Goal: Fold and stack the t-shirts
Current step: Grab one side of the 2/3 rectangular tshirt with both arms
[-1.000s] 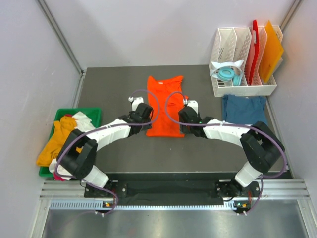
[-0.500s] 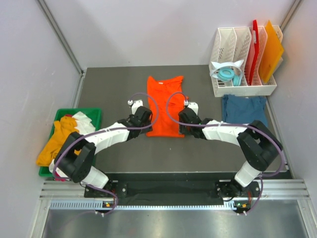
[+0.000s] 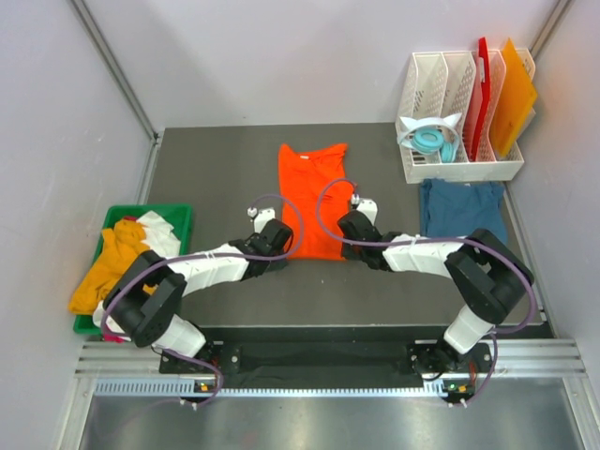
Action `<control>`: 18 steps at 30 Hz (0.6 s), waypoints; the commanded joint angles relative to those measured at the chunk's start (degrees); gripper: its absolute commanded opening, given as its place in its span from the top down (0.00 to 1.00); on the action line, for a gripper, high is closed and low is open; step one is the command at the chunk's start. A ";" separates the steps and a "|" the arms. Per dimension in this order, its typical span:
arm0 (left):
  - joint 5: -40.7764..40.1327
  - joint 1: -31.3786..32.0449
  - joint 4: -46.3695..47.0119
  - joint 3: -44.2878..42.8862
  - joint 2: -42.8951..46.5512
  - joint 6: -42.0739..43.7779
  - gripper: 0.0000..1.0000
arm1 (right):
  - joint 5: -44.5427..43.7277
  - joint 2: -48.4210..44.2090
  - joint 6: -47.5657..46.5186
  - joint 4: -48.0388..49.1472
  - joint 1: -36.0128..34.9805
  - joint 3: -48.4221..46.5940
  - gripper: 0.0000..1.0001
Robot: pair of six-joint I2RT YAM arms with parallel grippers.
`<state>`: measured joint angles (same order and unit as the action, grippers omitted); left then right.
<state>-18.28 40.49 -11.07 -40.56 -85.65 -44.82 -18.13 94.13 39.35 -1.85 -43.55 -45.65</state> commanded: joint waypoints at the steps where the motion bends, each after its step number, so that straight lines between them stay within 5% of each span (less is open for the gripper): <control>1: -0.17 0.73 1.93 1.44 2.41 -1.24 1.00 | 1.52 0.45 2.13 -3.78 -2.33 3.28 1.00; 8: -1.58 1.26 0.53 2.59 4.78 -1.32 1.00 | 0.73 -0.44 3.27 -3.25 -4.00 5.83 1.00; 13: -4.48 1.61 -1.67 1.88 8.03 -1.24 0.52 | 0.55 0.44 2.92 -3.07 -3.91 4.87 1.00; 16: -5.44 1.79 -2.11 1.62 11.19 -0.89 0.34 | 0.64 0.71 2.40 -3.16 -3.91 4.08 1.00; 18: -5.53 1.79 -1.94 1.36 11.38 -0.19 0.32 | 0.46 0.97 2.13 -3.34 -3.91 3.90 1.00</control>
<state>-21.45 41.95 -12.95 -38.22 -77.03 -45.76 -21.37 92.88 41.82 1.96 -45.74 -42.44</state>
